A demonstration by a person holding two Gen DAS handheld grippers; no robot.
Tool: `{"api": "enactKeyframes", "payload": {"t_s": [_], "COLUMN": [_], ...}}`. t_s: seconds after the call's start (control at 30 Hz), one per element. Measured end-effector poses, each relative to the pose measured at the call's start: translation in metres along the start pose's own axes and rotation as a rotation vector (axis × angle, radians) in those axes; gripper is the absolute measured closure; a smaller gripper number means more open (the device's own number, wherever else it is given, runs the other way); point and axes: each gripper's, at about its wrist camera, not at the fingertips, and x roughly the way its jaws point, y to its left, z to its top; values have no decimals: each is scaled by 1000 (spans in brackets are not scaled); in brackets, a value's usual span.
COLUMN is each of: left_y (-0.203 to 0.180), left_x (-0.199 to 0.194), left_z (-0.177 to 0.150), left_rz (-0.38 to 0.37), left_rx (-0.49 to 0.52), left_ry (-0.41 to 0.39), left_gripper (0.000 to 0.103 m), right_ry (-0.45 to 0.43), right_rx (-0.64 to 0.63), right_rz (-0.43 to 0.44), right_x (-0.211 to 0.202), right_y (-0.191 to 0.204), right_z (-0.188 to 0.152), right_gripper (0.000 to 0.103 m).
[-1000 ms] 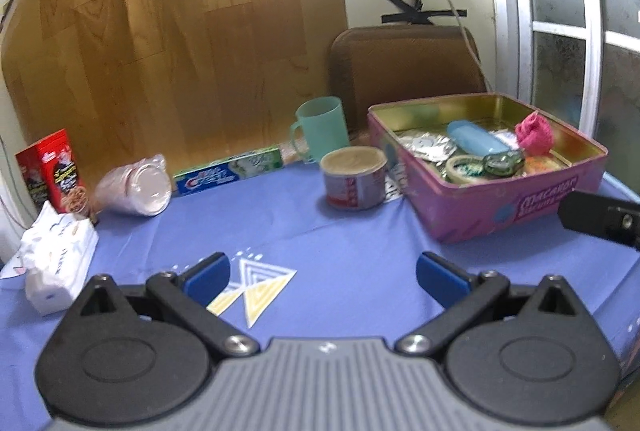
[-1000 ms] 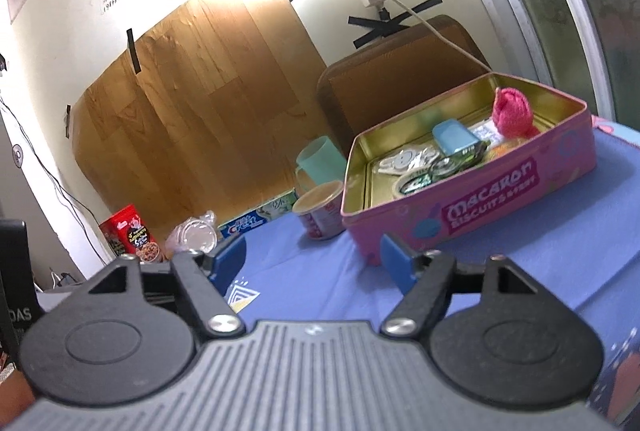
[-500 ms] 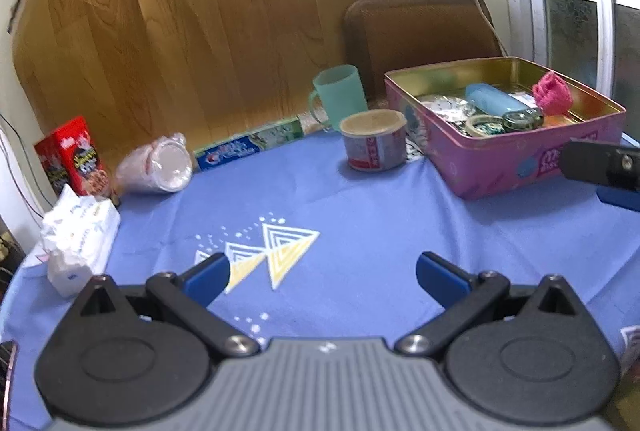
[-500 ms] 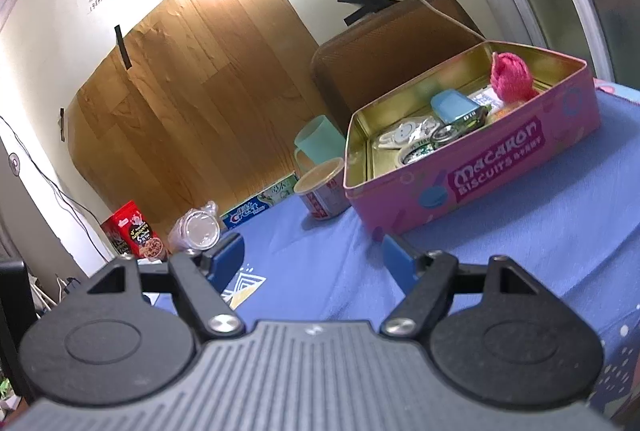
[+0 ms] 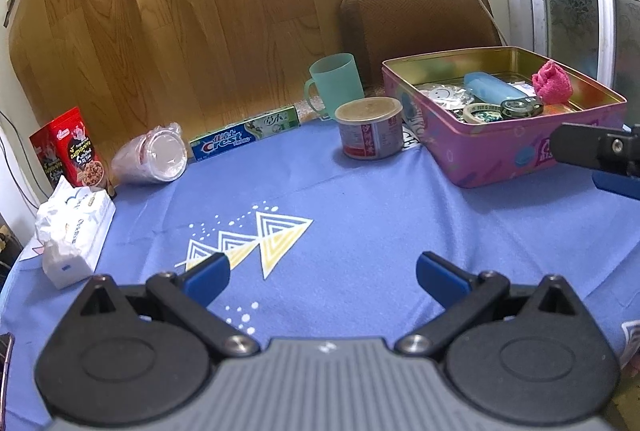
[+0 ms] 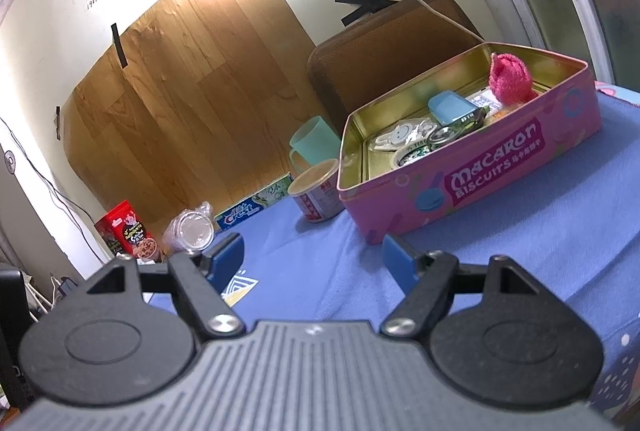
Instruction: Organize soft objects
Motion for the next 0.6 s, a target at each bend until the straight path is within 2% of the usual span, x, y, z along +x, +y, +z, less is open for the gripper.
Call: {"api": "enactKeyframes", "payload": {"t_s": [0.6], "left_y": [-1], "left_x": [-8], "left_z": [0], "left_rz": [16], "left_rx": [1], "left_ry": [-8], "left_gripper": [0], "right_ry": [-41], "right_rx": [-13], "right_rz": [3], "right_x": [-9], "right_y": [4], "right_z": [2], "right_gripper": [24]}}
